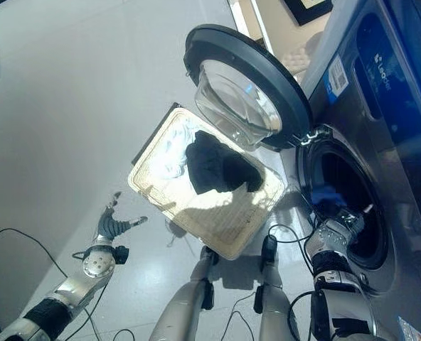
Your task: Put the clothes into the washing machine.
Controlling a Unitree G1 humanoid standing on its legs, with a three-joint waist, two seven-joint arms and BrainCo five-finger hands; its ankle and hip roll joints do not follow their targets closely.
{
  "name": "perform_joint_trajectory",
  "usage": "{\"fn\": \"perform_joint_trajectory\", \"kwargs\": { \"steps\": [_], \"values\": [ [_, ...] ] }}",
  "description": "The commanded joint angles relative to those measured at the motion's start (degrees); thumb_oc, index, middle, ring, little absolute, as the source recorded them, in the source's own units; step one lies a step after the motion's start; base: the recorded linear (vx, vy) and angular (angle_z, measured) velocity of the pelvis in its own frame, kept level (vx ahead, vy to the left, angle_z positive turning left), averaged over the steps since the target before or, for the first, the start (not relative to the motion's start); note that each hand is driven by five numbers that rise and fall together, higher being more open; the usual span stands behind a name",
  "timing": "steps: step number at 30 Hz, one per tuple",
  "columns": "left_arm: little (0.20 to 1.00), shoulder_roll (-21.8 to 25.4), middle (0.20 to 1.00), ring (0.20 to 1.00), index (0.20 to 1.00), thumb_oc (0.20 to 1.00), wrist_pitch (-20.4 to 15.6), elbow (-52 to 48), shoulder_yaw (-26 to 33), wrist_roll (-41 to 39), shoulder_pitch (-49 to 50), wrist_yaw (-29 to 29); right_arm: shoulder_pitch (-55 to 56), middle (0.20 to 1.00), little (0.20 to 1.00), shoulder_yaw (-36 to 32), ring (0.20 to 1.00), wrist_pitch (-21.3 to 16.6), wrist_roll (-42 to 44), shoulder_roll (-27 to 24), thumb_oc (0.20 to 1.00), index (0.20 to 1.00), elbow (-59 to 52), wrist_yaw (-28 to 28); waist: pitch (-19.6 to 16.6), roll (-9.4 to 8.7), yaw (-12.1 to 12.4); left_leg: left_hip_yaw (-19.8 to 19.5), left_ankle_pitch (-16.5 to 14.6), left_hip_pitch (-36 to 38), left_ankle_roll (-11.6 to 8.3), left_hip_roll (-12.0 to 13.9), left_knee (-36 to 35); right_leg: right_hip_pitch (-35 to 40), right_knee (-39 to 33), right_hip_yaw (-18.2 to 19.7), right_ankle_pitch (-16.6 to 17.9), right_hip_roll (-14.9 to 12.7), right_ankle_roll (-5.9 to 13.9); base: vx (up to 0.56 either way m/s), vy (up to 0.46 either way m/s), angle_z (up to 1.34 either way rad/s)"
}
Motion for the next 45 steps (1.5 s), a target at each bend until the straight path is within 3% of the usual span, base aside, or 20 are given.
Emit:
{"fn": "perform_joint_trajectory", "kwargs": {
  "steps": [1,4,8,11,14,17,21,24,26,33,41,45],
  "values": [
    [1.000,-1.1,1.000,1.000,1.000,1.000,-0.9,2.2,4.2,6.3,-3.1,5.6,1.5,1.000,1.000,2.4,1.000,0.2,-0.5,-4.7,1.000,1.000,-0.9,5.5,-0.6,-1.88,-0.6,0.8,-7.2,-1.2,1.97,-5.6,6.5,-1.9,-0.5,-1.0,1.8,0.4,1.94,0.00,0.061,-0.06],
    [1.000,-1.2,1.000,1.000,1.000,1.000,0.9,3.7,4.0,7.4,-5.1,6.4,1.2,1.000,1.000,3.9,1.000,0.0,-2.8,-5.2,1.000,1.000,0.8,5.6,-0.6,-2.53,-1.0,1.1,-7.1,-1.9,2.00,-5.5,6.7,-2.8,-0.1,-0.8,2.0,0.6,2.04,0.00,0.055,0.00],
    [1.000,-1.5,1.000,1.000,1.000,1.000,3.2,8.5,4.1,8.0,-9.4,7.3,0.7,1.000,1.000,7.6,1.000,-0.6,-16.9,-5.0,1.000,1.000,-0.4,0.8,-0.6,-3.87,-2.0,2.1,-6.8,-3.7,2.01,-5.2,7.2,-5.3,0.4,0.0,2.7,1.0,2.23,-0.01,0.111,-0.06],
    [1.000,-3.3,1.000,1.000,1.000,1.000,4.4,12.9,5.1,7.6,-11.8,8.2,2.1,1.000,1.000,11.5,1.000,0.5,-20.6,-2.5,1.000,1.000,-3.8,3.4,-0.6,-4.88,-3.3,3.0,-6.7,-5.2,1.79,-4.9,7.9,-7.2,0.7,1.1,3.2,1.5,2.10,-0.02,0.145,-0.12],
    [1.000,-4.9,1.000,1.000,1.000,1.000,4.3,15.8,6.4,7.5,-12.9,9.5,3.3,1.000,1.000,13.6,1.000,1.1,-21.1,-0.7,1.000,1.000,-5.8,4.7,-0.6,-5.51,-4.1,3.5,-6.7,-6.0,1.72,-4.7,8.3,-8.3,1.0,1.9,3.4,2.0,1.88,-0.01,0.133,-0.24],
    [1.000,-7.7,1.000,1.000,1.000,1.000,3.3,21.9,9.0,8.2,-16.5,15.1,6.9,1.000,1.000,18.5,1.000,5.1,-23.6,2.8,1.000,1.000,-9.0,7.0,-0.6,-7.60,-6.1,5.0,-6.9,-7.7,1.69,-4.5,9.1,-10.5,1.2,4.2,3.8,3.2,1.50,-0.02,0.190,-0.17],
    [1.000,-7.8,1.000,1.000,1.000,1.000,6.2,25.4,9.8,8.5,-21.5,18.1,9.5,1.000,1.000,23.6,1.000,7.6,-26.4,4.7,1.000,1.000,-11.5,6.9,-0.6,-9.93,-8.2,7.0,-7.8,-9.5,1.21,-4.1,11.1,-12.5,1.8,6.0,3.9,4.1,1.37,-0.03,0.154,-0.33],
    [1.000,-7.6,1.000,1.000,1.000,1.000,6.9,26.2,9.3,9.3,-23.4,18.7,10.2,1.000,1.000,24.7,1.000,7.4,-25.1,4.9,1.000,1.000,-11.8,7.1,-0.6,-10.69,-9.0,7.7,-8.1,-10.2,1.18,-3.9,11.8,-13.3,2.0,6.5,4.1,4.4,1.32,-0.03,0.071,-0.14],
    [1.000,-6.7,1.000,1.000,1.000,1.000,9.7,27.6,7.7,12.2,-27.9,17.7,11.5,1.000,1.000,25.6,1.000,7.1,-24.3,5.6,1.000,1.000,-12.8,6.7,-0.6,-11.56,-10.6,9.2,-8.7,-11.2,1.23,-3.8,12.6,-14.5,2.1,7.6,4.5,5.1,1.37,-0.04,0.144,-0.17],
    [1.000,-6.3,1.000,1.000,1.000,1.000,13.7,28.2,0.9,22.1,-34.6,13.7,11.5,1.000,1.000,26.3,1.000,6.4,-26.4,5.6,1.000,1.000,-12.3,6.0,-0.6,-11.13,-12.0,10.5,-9.3,-12.7,1.43,-3.9,13.3,-16.6,2.1,8.7,5.2,4.9,1.72,-0.02,0.076,-0.10],
    [1.000,-7.3,1.000,1.000,1.000,1.000,15.1,29.7,-4.3,32.5,-35.5,11.8,9.8,1.000,1.000,27.5,1.000,6.8,-28.0,6.4,1.000,1.000,-9.9,5.5,-0.6,-10.18,-11.5,10.4,-9.1,-13.3,1.24,-4.2,13.0,-17.2,1.5,8.0,5.8,3.8,2.10,-0.01,-0.001,-0.03],
    [1.000,-7.0,1.000,1.000,1.000,1.000,15.5,30.0,-5.6,34.0,-35.7,11.1,10.1,1.000,1.000,28.0,1.000,7.4,-28.7,6.5,1.000,1.000,-9.7,5.7,-0.6,-10.06,-11.6,10.6,-9.0,-13.4,1.12,-4.1,12.8,-17.5,1.3,7.9,5.9,3.7,2.18,0.00,0.000,0.00]
  ]
}}
